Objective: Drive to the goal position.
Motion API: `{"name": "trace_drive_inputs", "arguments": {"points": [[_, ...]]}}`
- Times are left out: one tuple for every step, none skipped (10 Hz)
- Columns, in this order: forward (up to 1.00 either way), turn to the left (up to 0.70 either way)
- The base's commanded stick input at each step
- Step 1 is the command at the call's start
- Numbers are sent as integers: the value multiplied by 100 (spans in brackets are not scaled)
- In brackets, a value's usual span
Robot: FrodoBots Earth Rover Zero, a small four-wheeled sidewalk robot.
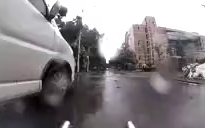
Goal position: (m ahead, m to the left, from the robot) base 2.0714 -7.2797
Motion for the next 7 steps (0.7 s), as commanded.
{"name": "trace_drive_inputs", "arguments": {"points": [[70, 0], [70, 0], [70, 0], [70, 0], [70, 3], [70, 14], [70, 14]]}}
